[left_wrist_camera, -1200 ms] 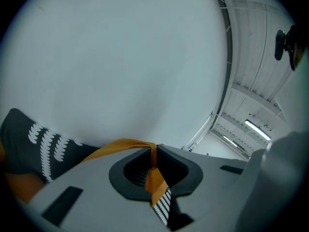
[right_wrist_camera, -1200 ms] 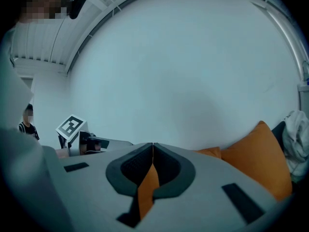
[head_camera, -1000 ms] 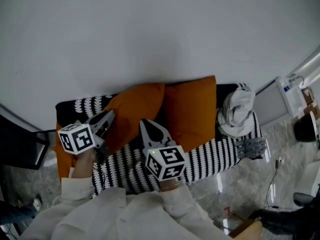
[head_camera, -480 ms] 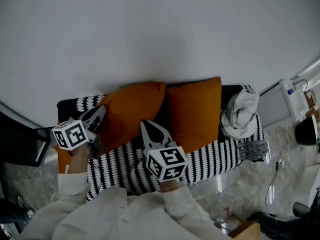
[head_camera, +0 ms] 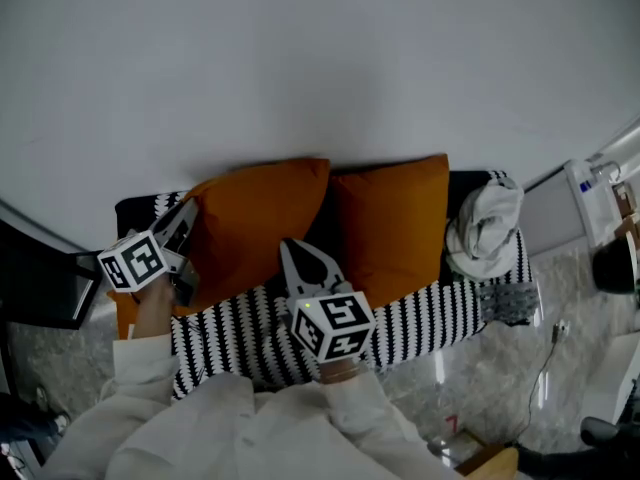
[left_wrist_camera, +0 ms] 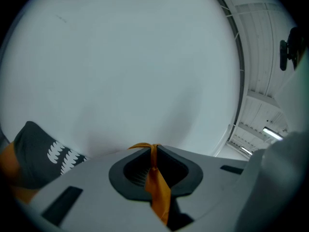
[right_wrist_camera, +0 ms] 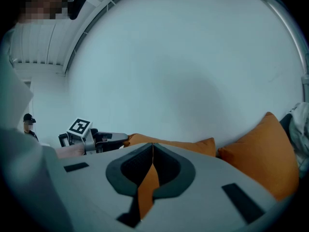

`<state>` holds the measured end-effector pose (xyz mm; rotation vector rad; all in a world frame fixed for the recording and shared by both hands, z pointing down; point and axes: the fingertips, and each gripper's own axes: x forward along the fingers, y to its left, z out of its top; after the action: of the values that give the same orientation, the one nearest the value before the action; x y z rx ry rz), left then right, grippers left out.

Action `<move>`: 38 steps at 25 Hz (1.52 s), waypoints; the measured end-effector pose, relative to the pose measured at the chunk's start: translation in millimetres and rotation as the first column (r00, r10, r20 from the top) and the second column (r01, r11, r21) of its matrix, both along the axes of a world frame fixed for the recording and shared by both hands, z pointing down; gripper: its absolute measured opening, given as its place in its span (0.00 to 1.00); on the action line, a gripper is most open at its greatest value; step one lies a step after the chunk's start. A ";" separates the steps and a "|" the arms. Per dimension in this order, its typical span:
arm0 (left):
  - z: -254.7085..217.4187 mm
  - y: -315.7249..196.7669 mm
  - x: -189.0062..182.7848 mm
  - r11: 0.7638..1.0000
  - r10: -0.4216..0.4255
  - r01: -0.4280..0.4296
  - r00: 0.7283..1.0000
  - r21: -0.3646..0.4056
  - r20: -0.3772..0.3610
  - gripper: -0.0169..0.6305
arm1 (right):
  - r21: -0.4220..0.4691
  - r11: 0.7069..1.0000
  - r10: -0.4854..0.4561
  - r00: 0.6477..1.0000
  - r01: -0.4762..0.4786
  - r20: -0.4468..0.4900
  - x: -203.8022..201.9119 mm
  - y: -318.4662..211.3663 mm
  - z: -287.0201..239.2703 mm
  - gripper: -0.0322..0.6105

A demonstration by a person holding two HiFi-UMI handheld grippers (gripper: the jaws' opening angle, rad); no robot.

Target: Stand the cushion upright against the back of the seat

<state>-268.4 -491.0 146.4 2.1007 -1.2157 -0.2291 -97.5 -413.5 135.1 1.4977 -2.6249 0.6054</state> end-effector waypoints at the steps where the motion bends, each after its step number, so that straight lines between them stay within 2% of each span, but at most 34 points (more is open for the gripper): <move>1: 0.8 -3.7 -6.4 1.000 -0.019 0.019 1.000 -0.003 -0.004 0.09 | -0.002 1.000 -0.001 1.000 0.001 0.000 -0.9 -0.7 0.8 0.07; 6: 10.1 -14.4 -34.1 0.996 -0.086 0.086 0.996 -0.024 -0.015 0.09 | -0.009 1.000 -0.013 1.000 0.013 -0.004 -6.7 -2.3 3.5 0.07; 13: 19.8 -12.5 -54.6 0.992 -0.127 0.127 0.992 -0.021 -0.018 0.09 | -0.005 1.000 -0.026 1.000 0.026 -0.011 -15.5 -1.4 3.7 0.07; 19: 34.2 -11.3 -74.7 0.983 -0.182 0.183 0.983 -0.033 0.017 0.09 | 0.001 0.998 -0.066 0.998 0.066 -0.023 -30.6 1.7 1.8 0.07; 24: 34.0 -4.8 -69.6 0.982 -0.183 0.186 0.980 -0.028 0.076 0.09 | -0.001 0.993 -0.118 0.992 0.118 -0.042 -48.6 6.5 -0.9 0.07; 29: 33.5 -0.3 -63.9 0.980 -0.192 0.195 0.977 -0.024 0.097 0.09 | 0.015 0.987 -0.159 0.985 0.160 -0.060 -63.4 11.9 -4.1 0.07; 34: 34.8 3.8 -61.7 0.979 -0.194 0.200 0.972 -0.034 0.135 0.09 | 0.021 0.987 -0.156 0.986 0.157 -0.057 -58.6 14.9 -9.3 0.07; 38: 31.3 8.2 -63.2 0.977 -0.206 0.214 0.961 -0.024 0.186 0.15 | 0.028 0.988 -0.149 0.988 0.150 -0.049 -50.7 19.8 -13.9 0.07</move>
<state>-331.5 -482.9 177.7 1.9887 -1.5418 -0.1044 -148.2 -393.7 121.2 1.2902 -2.6915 0.5116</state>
